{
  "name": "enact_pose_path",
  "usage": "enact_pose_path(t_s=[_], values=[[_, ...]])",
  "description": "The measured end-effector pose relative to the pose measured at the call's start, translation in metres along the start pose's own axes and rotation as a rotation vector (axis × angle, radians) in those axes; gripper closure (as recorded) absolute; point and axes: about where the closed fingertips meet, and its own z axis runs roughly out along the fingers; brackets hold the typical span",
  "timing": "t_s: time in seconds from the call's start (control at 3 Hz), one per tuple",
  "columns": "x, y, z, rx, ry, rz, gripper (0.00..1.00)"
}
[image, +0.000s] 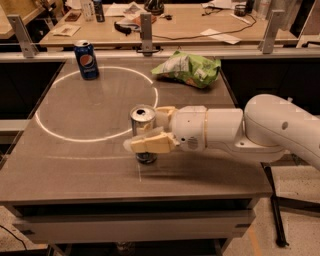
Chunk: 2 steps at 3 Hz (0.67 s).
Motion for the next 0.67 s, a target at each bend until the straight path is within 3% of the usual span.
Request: enact_pose_path(t_s=[0.33, 0.67], values=[[-0.0088, 0.0043, 0.0092, -0.048, -0.011, -0.016, 0.59], [-0.0083, 0.0044, 0.0109, -0.054, -0.002, -0.013, 0.82]])
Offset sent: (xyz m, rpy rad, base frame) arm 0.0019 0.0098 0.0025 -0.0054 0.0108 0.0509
